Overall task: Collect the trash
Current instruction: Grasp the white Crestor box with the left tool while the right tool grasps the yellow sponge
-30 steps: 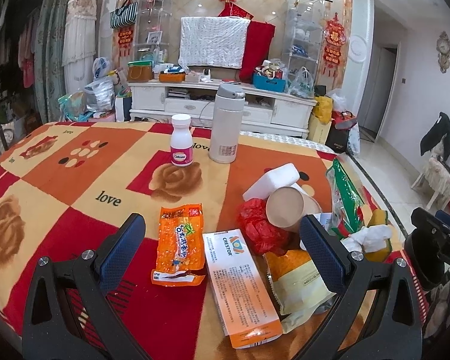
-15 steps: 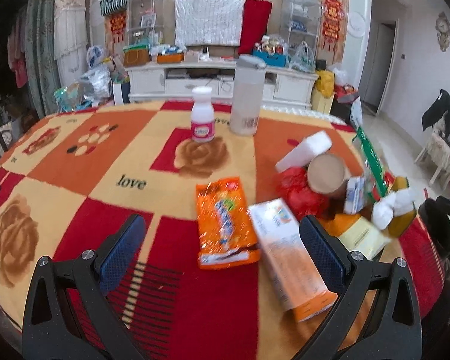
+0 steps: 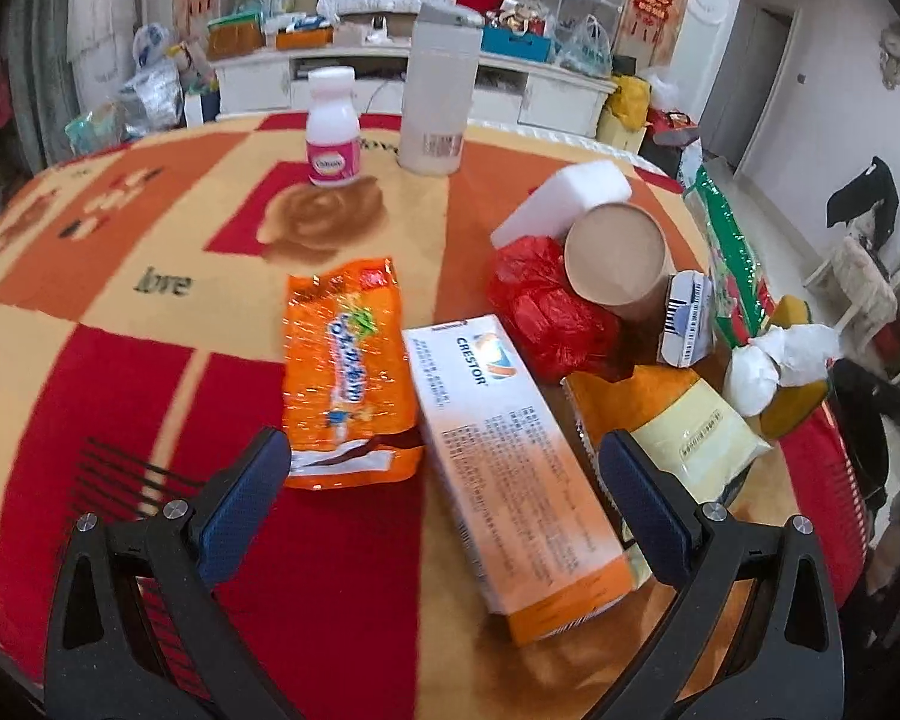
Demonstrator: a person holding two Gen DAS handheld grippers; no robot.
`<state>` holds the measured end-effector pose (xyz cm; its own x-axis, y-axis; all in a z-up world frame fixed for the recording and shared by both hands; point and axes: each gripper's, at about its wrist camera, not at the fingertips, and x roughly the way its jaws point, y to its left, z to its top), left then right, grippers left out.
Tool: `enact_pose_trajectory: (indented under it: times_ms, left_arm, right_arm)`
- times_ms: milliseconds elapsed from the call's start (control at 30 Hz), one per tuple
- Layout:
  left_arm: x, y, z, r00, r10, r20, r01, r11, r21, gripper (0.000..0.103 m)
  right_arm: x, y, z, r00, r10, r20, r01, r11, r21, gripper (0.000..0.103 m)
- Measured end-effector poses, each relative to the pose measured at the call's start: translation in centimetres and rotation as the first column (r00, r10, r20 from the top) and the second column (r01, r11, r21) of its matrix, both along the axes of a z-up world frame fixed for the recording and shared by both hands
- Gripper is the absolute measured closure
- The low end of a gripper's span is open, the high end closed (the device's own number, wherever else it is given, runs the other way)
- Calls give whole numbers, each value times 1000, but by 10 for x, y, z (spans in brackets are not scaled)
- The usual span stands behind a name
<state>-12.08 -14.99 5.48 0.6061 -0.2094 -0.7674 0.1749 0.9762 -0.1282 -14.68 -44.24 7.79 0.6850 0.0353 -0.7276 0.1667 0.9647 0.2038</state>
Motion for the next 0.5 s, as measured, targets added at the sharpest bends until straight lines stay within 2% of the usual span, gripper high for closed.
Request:
enact_pose_trajectory:
  times_ms: [67, 167, 300, 433, 500]
  left_arm:
    - [5, -3, -2, 1000, 8, -11, -8, 1000, 0, 1]
    - [10, -8, -5, 1000, 13, -18, -13, 1000, 17, 1]
    - [12, -12, -8, 1000, 8, -26, -7, 999, 36, 1]
    - [16, -14, -15, 999, -1, -42, 3, 999, 44, 1]
    - [19, -17, -18, 998, -14, -56, 16, 999, 37, 1]
  right_arm:
    - [10, 0, 4, 1000, 1, 10, -2, 1000, 24, 12]
    - [34, 3, 3, 1000, -8, -17, 8, 1000, 1, 12]
    - [58, -10, -13, 995, -31, -91, 34, 999, 32, 12]
    - [39, -36, -20, 993, -59, -102, 66, 995, 68, 12]
    - [26, -49, -16, 991, -89, -103, 95, 994, 53, 12]
